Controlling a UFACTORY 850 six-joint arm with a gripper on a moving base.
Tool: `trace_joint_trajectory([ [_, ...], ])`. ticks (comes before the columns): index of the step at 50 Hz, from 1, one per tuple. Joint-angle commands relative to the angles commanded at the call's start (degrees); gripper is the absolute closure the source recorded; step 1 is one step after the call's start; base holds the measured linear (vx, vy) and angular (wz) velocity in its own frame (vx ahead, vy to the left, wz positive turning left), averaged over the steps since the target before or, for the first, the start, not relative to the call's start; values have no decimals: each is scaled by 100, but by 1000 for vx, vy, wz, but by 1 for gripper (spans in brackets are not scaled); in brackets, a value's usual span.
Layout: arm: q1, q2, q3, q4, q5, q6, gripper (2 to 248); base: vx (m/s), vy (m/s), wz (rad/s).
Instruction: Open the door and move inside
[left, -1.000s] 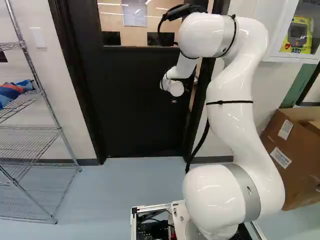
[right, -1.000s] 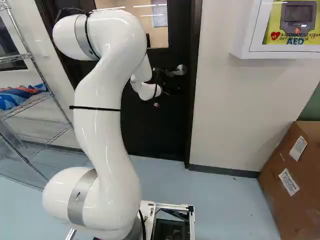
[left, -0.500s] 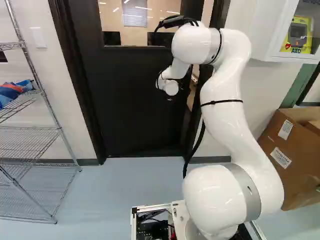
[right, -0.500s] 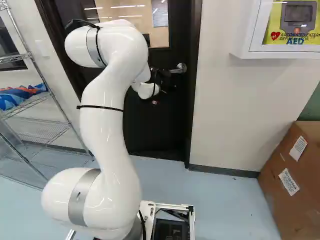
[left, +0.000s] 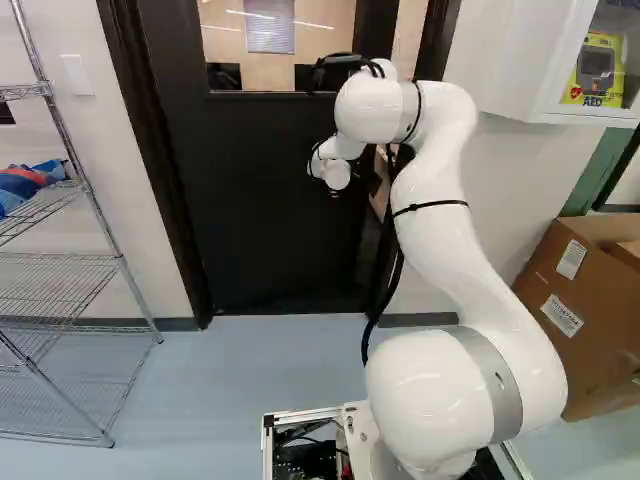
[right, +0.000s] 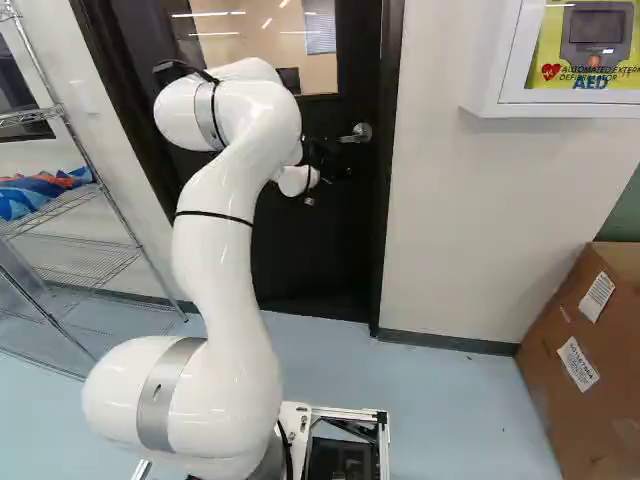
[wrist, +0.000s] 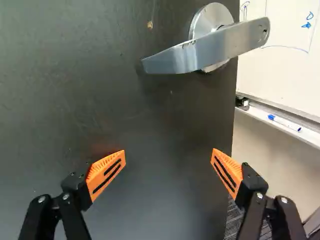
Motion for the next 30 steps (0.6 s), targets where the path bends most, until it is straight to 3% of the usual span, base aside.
trace_joint_trajectory([
  [18,48,-502,-725,-10,0,0,3,0,0,0],
  [30,68,-594,-859,-41,0,0,3,0,0,0],
])
